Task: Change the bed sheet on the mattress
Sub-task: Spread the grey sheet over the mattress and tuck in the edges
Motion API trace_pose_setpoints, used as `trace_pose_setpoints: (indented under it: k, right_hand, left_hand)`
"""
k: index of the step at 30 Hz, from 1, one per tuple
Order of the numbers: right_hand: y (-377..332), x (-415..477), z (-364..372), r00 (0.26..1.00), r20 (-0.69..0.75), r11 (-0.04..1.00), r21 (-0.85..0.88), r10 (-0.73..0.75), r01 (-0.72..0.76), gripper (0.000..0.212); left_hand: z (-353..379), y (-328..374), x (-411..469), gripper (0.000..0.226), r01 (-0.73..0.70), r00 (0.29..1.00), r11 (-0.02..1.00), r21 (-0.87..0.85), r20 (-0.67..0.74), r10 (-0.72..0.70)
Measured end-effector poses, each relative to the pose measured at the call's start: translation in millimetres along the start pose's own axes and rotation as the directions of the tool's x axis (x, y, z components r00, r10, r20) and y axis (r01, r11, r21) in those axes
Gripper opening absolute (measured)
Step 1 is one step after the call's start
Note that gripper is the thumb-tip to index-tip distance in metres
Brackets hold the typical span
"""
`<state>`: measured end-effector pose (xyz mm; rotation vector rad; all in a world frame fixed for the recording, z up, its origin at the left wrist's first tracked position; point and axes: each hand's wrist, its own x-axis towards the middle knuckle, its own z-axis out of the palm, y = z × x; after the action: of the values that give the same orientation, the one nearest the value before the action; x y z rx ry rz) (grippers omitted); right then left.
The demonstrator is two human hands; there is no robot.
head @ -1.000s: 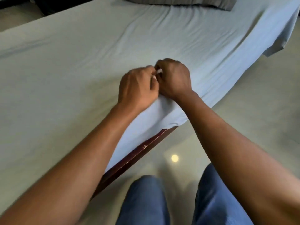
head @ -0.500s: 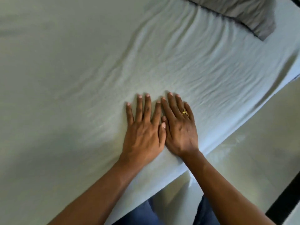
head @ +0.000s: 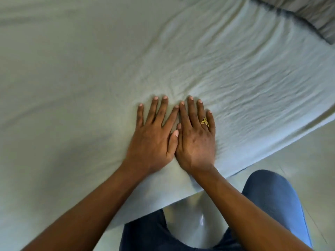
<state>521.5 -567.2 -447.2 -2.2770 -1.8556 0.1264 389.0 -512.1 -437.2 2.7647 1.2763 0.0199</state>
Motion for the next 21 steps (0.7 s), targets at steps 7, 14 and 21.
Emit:
trace_pose_setpoints:
  k: [7, 14, 21]
  right_hand:
    - [9.0, -3.8, 8.0, 0.991, -0.125, 0.998, 0.030, -0.051, 0.055, 0.063]
    - [57.7, -97.2, -10.4, 0.820, -0.270, 0.800, 0.212, -0.504, 0.562, 0.040]
    - [95.0, -218.3, 43.8, 0.764, -0.129, 0.687, 0.363, -0.632, 0.629, 0.048]
  left_hand:
    - [9.0, 7.2, -21.0, 0.059, 0.118, 0.985, 0.990, -0.082, -0.119, -0.127]
    - [25.6, 91.3, -193.3, 0.041, 0.266, 0.812, 0.918, -0.293, -0.445, -0.377]
    - [112.2, 151.3, -228.4, 0.048, 0.393, 0.820, 0.854, -0.341, -0.290, -0.493]
